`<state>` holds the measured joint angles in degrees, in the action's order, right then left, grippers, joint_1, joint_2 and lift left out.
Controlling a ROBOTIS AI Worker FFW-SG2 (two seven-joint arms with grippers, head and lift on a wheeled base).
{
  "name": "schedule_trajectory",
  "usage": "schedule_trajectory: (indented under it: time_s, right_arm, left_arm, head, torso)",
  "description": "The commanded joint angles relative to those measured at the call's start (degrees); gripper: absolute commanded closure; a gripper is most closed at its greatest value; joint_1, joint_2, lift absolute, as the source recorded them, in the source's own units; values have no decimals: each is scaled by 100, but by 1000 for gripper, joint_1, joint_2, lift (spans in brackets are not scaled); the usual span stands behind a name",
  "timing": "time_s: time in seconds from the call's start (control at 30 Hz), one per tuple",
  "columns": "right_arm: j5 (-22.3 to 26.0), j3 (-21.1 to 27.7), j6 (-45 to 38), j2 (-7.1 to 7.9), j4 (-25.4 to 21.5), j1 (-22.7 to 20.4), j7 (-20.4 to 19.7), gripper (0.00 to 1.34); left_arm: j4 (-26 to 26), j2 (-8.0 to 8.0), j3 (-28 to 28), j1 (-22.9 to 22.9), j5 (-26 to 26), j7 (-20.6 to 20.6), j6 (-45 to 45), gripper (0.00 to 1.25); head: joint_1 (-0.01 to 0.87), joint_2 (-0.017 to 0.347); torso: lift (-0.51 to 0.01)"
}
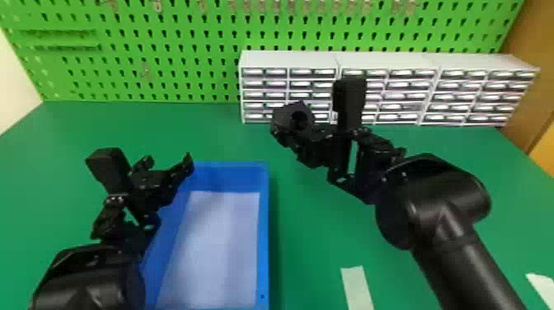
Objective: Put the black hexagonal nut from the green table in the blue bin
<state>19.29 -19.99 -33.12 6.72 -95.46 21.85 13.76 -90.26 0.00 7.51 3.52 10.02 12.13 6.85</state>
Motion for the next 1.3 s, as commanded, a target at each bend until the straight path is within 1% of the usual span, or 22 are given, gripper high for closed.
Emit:
schedule_trajectory:
  time_s: [0.0,0.33,0.7,1.07,1.27]
  right_arm:
    - [92,-136,-28,5,53,48,21,1059]
    - [365,-339,-54,-4,203,118,39,1059]
    - [541,-550,-54,-109,308,197,39,1059]
    - [655,-708,-45,-153,387,232,47,1059]
    - [813,-796,-45,-171,475,259,47,1059]
  left_arm:
    - [0,-15,5,0,-9,0,0,294]
    - [17,-15,5,0,-9,0,0,294]
    - [17,-15,5,0,-9,0,0,294]
    - [17,-15,-4,-9,-9,0,0,294]
    - [17,-15,-4,-9,-9,0,0,294]
  head:
    - [686,51]
    - [686,51]
    - [686,51]
    - [686,51]
    - [686,51]
  torso:
    - [-97]
    - [-97]
    - [-97]
    - [-97]
    - [-97]
